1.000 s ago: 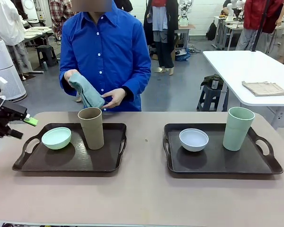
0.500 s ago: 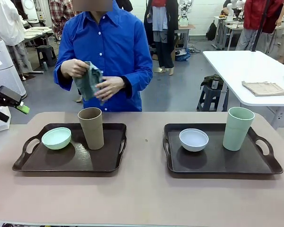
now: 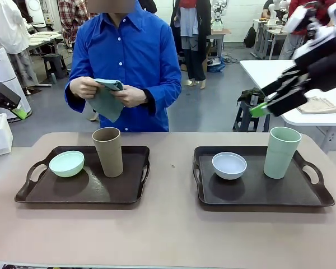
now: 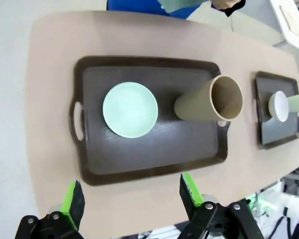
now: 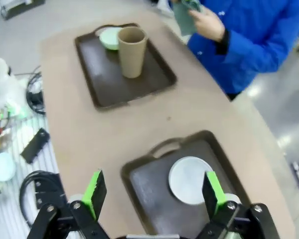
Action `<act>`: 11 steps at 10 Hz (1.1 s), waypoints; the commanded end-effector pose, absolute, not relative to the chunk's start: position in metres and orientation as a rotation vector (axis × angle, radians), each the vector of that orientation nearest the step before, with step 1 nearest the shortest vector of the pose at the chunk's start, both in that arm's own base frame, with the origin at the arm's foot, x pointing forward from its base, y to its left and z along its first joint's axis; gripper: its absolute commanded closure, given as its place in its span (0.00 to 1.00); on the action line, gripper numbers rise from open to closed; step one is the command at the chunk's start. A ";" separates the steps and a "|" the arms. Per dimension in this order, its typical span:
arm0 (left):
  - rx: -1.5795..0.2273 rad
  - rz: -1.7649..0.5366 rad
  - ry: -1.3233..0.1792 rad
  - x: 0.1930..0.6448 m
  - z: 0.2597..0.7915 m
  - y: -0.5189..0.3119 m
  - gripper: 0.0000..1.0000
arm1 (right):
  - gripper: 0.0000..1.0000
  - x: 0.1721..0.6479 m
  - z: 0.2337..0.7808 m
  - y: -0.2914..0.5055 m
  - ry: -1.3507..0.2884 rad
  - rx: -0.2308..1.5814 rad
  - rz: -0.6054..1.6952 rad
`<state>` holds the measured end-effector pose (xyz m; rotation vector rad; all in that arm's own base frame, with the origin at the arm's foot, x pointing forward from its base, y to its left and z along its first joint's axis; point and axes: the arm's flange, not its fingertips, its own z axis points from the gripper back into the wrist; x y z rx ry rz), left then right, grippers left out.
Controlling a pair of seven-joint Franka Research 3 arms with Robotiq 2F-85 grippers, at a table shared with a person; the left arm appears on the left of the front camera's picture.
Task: Set up a tray with a mat and arrange the tableware.
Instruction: Pick up the Picnic Bowl and Reusable plastic cup from the Handle tray in front of the human's position and hold them in the air.
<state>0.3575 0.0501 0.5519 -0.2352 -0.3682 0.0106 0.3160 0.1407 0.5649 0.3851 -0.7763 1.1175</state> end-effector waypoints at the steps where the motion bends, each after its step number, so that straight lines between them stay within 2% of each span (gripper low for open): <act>1: -0.272 0.059 -0.309 0.346 0.566 0.044 0.00 | 0.00 0.346 0.543 0.172 -0.660 0.488 1.146; 4: -0.290 0.127 -0.266 0.350 0.567 0.033 0.00 | 0.00 0.398 0.472 0.204 -0.462 0.606 1.070; 5: -0.328 0.109 -0.251 0.349 0.561 0.033 0.00 | 0.00 0.396 0.468 0.199 -0.439 0.747 1.074; 6: -0.281 0.087 -0.286 0.344 0.565 0.038 0.00 | 0.00 0.373 0.472 0.198 -0.494 0.534 1.106; 11: -0.281 0.087 -0.286 0.344 0.565 0.038 0.00 | 0.00 0.373 0.472 0.198 -0.494 0.534 1.106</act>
